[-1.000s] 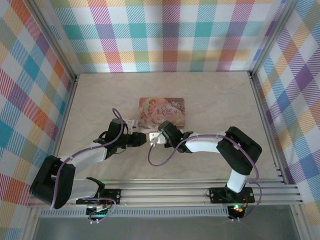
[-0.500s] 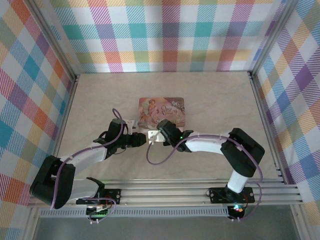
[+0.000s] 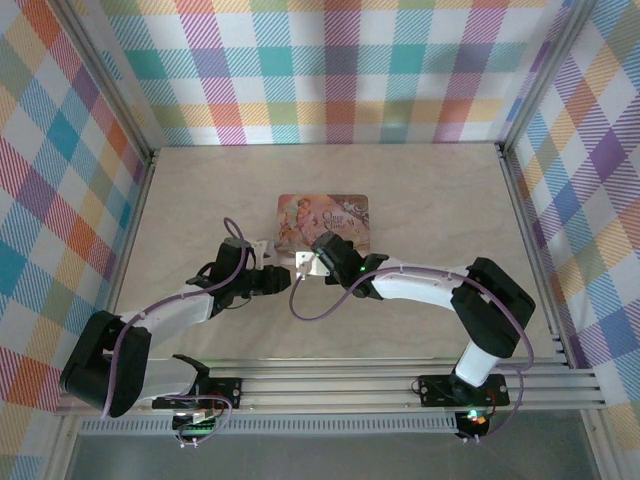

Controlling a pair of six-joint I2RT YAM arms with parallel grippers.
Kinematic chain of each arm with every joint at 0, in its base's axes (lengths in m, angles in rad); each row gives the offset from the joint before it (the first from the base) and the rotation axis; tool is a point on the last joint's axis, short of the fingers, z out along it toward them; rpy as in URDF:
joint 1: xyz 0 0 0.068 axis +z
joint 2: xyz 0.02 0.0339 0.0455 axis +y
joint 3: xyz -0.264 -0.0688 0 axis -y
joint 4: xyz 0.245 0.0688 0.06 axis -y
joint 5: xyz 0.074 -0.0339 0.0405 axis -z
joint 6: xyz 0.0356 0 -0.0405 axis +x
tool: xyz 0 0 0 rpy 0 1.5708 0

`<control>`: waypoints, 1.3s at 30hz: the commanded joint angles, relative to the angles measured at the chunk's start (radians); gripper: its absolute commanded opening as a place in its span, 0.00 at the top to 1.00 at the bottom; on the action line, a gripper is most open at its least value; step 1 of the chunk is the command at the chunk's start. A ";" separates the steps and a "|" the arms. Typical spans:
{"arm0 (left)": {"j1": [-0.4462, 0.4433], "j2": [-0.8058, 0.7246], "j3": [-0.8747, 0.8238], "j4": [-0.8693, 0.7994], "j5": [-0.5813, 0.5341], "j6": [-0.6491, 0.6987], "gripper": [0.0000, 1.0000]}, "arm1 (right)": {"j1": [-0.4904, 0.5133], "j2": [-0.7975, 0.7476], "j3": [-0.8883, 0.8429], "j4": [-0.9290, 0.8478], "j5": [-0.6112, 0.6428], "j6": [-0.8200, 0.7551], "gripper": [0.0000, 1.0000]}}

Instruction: Unlock the padlock with the key

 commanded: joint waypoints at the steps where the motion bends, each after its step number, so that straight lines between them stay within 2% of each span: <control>1: 0.021 -0.034 0.009 -0.042 -0.024 -0.009 0.71 | 0.017 0.006 0.030 -0.002 -0.013 0.023 1.00; 7: 0.024 -0.102 0.034 -0.143 -0.097 0.014 0.67 | 0.027 -0.066 0.066 -0.039 -0.087 0.234 1.00; 12: 0.026 -0.182 0.084 -0.285 -0.210 0.058 0.56 | 0.026 -0.155 0.073 -0.097 -0.134 0.442 1.00; 16: 0.028 -0.253 0.106 -0.374 -0.306 0.069 0.44 | 0.015 -0.229 0.068 -0.169 -0.121 0.570 1.00; 17: 0.030 -0.269 0.113 -0.399 -0.333 0.066 0.39 | 0.003 -0.247 0.073 -0.200 -0.125 0.608 1.00; 18: 0.030 -0.278 0.123 -0.419 -0.354 0.062 0.24 | -0.011 -0.261 0.077 -0.226 -0.133 0.640 1.00; 19: 0.030 -0.284 0.135 -0.439 -0.377 0.062 0.02 | -0.029 -0.277 0.079 -0.255 -0.142 0.676 1.00; 20: 0.030 -0.288 0.152 -0.458 -0.395 0.061 0.00 | -0.052 -0.291 0.080 -0.282 -0.152 0.709 1.00; 24: 0.030 -0.275 0.212 -0.522 -0.480 0.063 0.00 | -0.163 -0.336 0.082 -0.377 -0.208 0.819 1.00; 28: 0.034 -0.241 0.279 -0.601 -0.579 0.059 0.00 | -0.335 -0.372 0.081 -0.467 -0.280 0.943 1.00; 33: 0.036 -0.180 0.326 -0.635 -0.574 0.090 0.00 | -0.568 -0.359 0.069 -0.537 -0.413 1.004 0.99; 39: 0.038 -0.088 0.359 -0.637 -0.519 0.094 0.00 | -0.804 -0.231 0.104 -0.594 -0.543 1.007 0.98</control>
